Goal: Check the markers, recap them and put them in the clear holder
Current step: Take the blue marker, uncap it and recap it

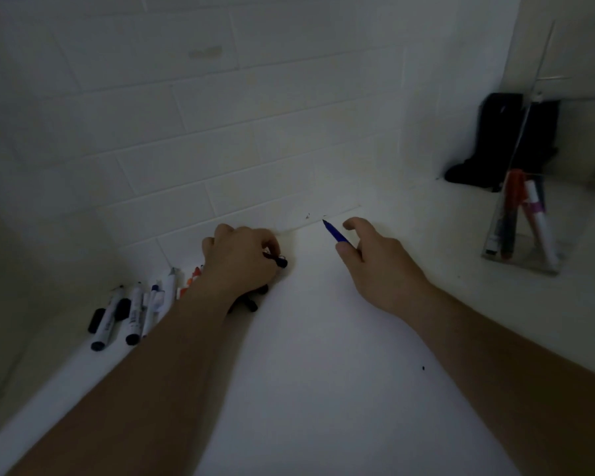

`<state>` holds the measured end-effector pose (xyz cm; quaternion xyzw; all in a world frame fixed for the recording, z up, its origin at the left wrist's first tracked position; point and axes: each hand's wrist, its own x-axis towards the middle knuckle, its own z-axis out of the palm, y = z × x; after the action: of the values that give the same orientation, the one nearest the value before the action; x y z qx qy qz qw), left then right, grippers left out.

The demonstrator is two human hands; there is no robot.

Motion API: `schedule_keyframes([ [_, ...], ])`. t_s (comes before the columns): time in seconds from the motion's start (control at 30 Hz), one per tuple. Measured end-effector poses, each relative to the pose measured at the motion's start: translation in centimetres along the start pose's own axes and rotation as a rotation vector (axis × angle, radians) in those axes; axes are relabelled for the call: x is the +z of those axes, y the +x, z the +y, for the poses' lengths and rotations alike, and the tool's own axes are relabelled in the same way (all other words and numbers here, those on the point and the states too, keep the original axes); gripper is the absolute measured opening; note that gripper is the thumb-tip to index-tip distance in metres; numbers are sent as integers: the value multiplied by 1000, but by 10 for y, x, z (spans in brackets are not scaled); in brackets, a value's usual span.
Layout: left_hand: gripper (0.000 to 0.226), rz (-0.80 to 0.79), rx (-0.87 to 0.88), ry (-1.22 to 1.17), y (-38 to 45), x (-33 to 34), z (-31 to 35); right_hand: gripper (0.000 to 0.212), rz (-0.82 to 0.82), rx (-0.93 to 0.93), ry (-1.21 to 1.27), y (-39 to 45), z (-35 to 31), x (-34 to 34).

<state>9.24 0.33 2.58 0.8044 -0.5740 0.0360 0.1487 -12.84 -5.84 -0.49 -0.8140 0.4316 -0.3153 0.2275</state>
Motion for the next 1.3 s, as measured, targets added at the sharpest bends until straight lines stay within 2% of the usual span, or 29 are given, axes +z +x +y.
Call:
schedule_keyframes([
  [0.1, 16, 35, 54, -39, -1, 2, 0, 40, 23, 15, 11, 1, 1, -2],
  [0.23, 7, 80, 139, -69, 0, 3, 0, 29, 89, 2, 70, 2, 3, -2],
  [0.4, 25, 1, 198, -7, 0, 7, 5, 27, 111, 5, 90, 3, 5, -3],
  [0.53, 20, 37, 221, 57, -3, 6, 12, 26, 133, -10, 82, 4, 6, -5],
  [0.6, 15, 111, 200, -17, -3, 5, 13, 23, 148, -21, 83, 4, 7, -6],
  [0.67, 16, 171, 158, -190, -1, 2, 13, 19, 162, -35, 84, 4, 6, -8],
  [0.73, 22, 197, 101, -380, 0, -1, 14, 18, 187, -62, 90, 2, 2, -11],
  [0.83, 30, 227, 41, -491, -1, -2, 14, 19, 216, -135, 107, 1, -3, -13],
  [0.93, 26, 220, 46, -503, -2, -2, 16, 19, 206, -207, 67, 0, -5, -10],
  [1.1, 33, 201, 89, -405, -3, -1, 22, 20, 180, -267, -23, 1, -4, -7],
  [1.3, 22, 215, 171, -359, -3, 4, 24, 20, 164, -250, -115, -1, -5, -10],
])
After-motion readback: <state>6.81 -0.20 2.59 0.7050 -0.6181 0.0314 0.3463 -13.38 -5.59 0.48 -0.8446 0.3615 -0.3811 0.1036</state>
